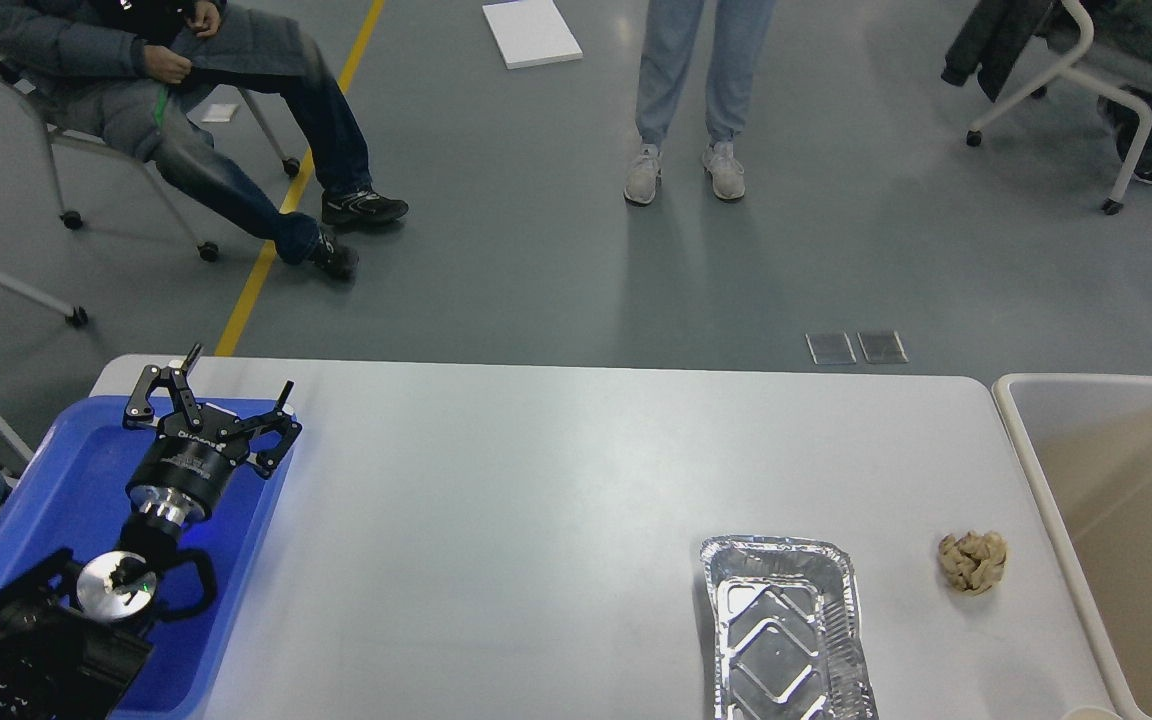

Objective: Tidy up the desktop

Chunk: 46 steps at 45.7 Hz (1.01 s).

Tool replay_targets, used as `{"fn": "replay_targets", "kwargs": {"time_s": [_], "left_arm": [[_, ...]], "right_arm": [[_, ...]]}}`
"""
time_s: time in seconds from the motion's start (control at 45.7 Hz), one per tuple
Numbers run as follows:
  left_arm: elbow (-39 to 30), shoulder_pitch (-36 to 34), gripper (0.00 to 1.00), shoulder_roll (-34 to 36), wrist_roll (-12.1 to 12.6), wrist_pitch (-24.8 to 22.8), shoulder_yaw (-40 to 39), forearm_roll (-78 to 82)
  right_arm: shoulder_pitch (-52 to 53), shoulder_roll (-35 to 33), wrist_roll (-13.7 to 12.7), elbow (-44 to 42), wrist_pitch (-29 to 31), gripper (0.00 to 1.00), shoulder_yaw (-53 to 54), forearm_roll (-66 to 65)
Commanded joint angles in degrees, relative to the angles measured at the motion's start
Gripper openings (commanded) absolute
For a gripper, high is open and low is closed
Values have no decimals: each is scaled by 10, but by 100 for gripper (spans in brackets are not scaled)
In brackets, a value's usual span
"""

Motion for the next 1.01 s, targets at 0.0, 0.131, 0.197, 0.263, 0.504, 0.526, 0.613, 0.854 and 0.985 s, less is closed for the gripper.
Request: {"fn": "replay_targets", "kwargs": {"time_s": [0.0,0.131,0.197,0.263,0.504,0.526,0.613,0.854,0.985], "left_arm": [[0,0,100,0,-1,0,0,0],[0,0,100,0,0,0,1,1],[0,0,100,0,0,0,1,1],[0,0,100,0,0,0,1,1],[0,0,100,0,0,0,1,1],[0,0,100,0,1,0,0,1],[0,0,100,0,0,0,1,1],[0,0,100,0,1,0,1,1],[0,0,100,0,1,0,1,1]], "right_arm": [[229,-57,-1,3,54,99,-291,-175],[301,-73,-1,20,95,99,-343,-279],[328,-85,-1,34,126,99,-351,-328],[354,-99,-1,48,163,99,-352,-385],[454,-117,0,90,242,99,-352,-517],[464,-116,0,97,242,100,-352,-522],[497,-116,-1,130,242,100,-352,-549],[534,-110,-1,228,242,99,-353,-626],[535,-109,-1,283,242,99,-365,-669]]}}
